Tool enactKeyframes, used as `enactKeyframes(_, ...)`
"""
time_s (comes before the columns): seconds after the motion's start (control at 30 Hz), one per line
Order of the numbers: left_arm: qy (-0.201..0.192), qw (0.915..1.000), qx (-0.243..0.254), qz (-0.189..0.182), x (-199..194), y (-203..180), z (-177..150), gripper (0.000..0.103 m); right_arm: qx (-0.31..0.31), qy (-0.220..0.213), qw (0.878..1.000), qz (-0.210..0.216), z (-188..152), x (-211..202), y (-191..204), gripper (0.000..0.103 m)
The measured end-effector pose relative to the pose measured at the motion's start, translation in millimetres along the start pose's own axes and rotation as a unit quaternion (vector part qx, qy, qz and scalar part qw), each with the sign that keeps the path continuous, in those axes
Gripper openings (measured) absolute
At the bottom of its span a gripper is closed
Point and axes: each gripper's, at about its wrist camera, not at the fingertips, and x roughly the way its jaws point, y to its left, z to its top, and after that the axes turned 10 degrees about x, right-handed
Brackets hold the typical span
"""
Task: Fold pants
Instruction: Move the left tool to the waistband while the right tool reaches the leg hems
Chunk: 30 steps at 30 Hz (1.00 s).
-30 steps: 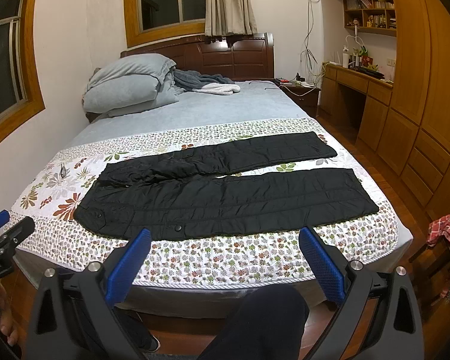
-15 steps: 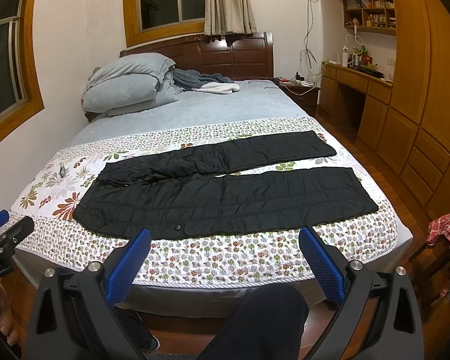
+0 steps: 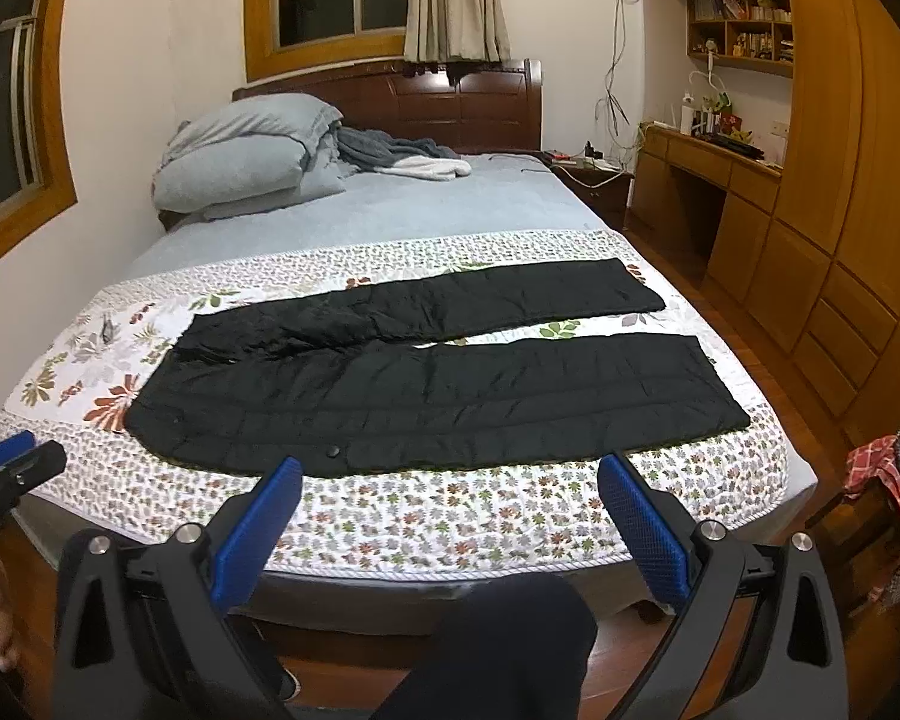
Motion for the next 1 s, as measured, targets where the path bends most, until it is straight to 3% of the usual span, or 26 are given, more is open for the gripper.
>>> enactKeyframes(0.17, 0.017, 0.9983, -0.054, -0.012, 39, 66, 1, 0.101, 0.006, 0.019, 1.0, -0.015, 2, 39, -19, 0.1)
enactKeyframes(0.3, 0.008, 0.9957, -0.064, 0.066, 66, 118, 6, 0.101, 0.014, 0.04, 0.999, -0.017, 2, 76, -38, 0.1)
enactKeyframes(0.37, 0.026, 0.9945, -0.062, 0.081, 81, 140, 9, 0.101, 0.032, 0.055, 0.998, 0.005, 3, 99, -56, 0.1)
enactKeyframes(0.43, 0.064, 0.9923, -0.09, 0.057, 101, 172, 13, 0.101, 0.054, 0.074, 0.995, 0.032, 3, 121, -74, 0.1)
enactKeyframes(0.57, 0.085, 0.9825, -0.165, -0.011, 135, 227, 12, 0.101, 0.125, 0.117, 0.984, 0.056, 5, 171, -121, 0.1)
enactKeyframes(0.7, 0.109, 0.9571, -0.261, -0.066, 172, 273, -4, 0.1, 0.207, 0.146, 0.964, 0.075, 2, 212, -169, 0.1)
enactKeyframes(0.8, 0.122, 0.9498, -0.283, -0.055, 192, 292, -9, 0.1, 0.252, 0.163, 0.95, 0.081, -4, 237, -197, 0.1)
enactKeyframes(1.0, 0.133, 0.9413, -0.306, -0.053, 225, 309, -8, 0.1, 0.288, 0.167, 0.938, 0.094, -10, 263, -222, 0.1)
